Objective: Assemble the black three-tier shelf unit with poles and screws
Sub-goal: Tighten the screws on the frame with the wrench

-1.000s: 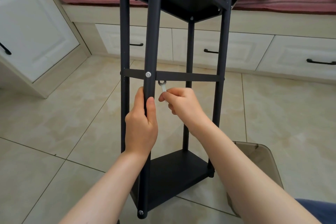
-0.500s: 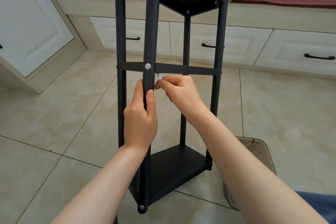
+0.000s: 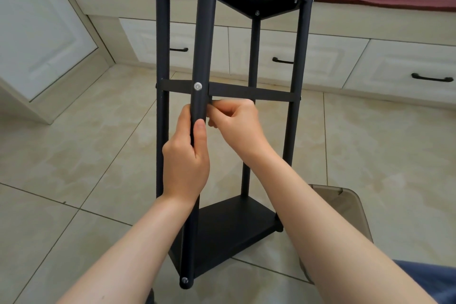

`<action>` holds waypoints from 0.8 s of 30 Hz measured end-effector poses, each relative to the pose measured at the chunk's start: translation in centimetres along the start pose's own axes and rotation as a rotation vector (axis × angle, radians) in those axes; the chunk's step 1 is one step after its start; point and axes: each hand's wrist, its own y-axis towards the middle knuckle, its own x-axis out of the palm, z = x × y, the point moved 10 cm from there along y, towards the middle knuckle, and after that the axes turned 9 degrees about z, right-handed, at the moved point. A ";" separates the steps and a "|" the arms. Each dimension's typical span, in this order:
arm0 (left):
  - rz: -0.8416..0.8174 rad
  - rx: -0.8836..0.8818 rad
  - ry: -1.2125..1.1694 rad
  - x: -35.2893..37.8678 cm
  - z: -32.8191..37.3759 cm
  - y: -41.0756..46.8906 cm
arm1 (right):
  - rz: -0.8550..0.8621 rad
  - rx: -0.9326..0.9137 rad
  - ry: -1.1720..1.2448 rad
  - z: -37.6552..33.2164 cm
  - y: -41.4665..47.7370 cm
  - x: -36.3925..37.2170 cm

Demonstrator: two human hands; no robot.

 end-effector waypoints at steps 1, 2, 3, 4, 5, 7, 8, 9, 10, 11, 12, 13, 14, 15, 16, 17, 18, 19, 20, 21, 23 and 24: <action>0.002 0.005 -0.002 -0.1 0.1 0.0 | 0.003 -0.003 0.006 0.1 0.1 0.1; 0.005 0.011 -0.003 -0.1 0.1 0.0 | 0.010 -0.012 0.011 0.2 0.1 0.2; 0.009 0.017 -0.004 -0.2 0.1 0.0 | 0.023 -0.024 0.010 0.3 0.1 0.3; 0.013 0.021 -0.006 -0.3 0.0 0.0 | 0.042 -0.040 -0.001 0.4 0.1 0.4; 0.017 0.024 -0.010 -0.3 0.0 0.0 | 0.066 -0.061 -0.021 0.4 0.2 0.4; 0.023 0.029 -0.018 -0.4 0.0 0.0 | 0.116 -0.107 -0.047 0.4 0.2 0.5; 0.026 0.032 -0.020 -0.4 0.1 0.0 | 0.140 -0.128 -0.047 0.3 0.2 0.5; 0.028 0.034 -0.022 -0.4 0.1 0.0 | 0.162 -0.148 -0.043 0.2 0.2 0.5; 0.029 0.035 -0.023 -0.4 0.1 0.0 | 0.180 -0.163 -0.040 0.2 0.3 0.6; 0.031 0.038 -0.024 -0.4 0.0 0.0 | 0.192 -0.171 -0.037 0.3 0.3 0.7; 0.033 0.041 -0.025 -0.5 0.0 -0.1 | 0.201 -0.177 -0.036 0.3 0.3 0.8; 0.033 0.043 -0.025 -0.5 0.0 -0.1 | 0.209 -0.183 -0.036 0.4 0.3 0.9; 0.034 0.046 -0.025 -0.6 0.0 0.0 | 0.216 -0.189 -0.036 0.3 0.2 0.9; 0.035 0.051 -0.022 -0.6 0.0 0.0 | 0.218 -0.192 -0.032 0.2 0.1 0.9; 0.035 0.054 -0.018 -0.6 0.0 0.0 | 0.213 -0.188 -0.021 0.2 0.1 1.0; 0.035 0.057 -0.013 -0.6 0.0 0.0 | 0.199 -0.176 -0.008 0.2 0.1 1.1; 0.034 0.059 -0.009 -0.6 0.0 0.1 | 0.177 -0.156 -0.003 0.3 0.2 1.2; 0.032 0.061 -0.004 -0.6 0.0 0.1 | 0.150 -0.131 -0.003 0.5 0.2 1.4; 0.030 0.063 -0.002 -0.6 0.0 0.1 | 0.119 -0.105 -0.004 0.7 0.2 1.5; 0.028 0.063 -0.002 -0.6 0.0 0.1 | 0.091 -0.082 -0.002 0.9 0.2 1.5; 0.029 0.064 -0.004 -0.5 0.2 0.1 | 0.049 -0.053 -0.008 0.9 0.0 1.3; 0.031 0.064 -0.006 -0.5 0.2 0.1 | 0.033 -0.040 -0.018 0.9 -0.1 1.1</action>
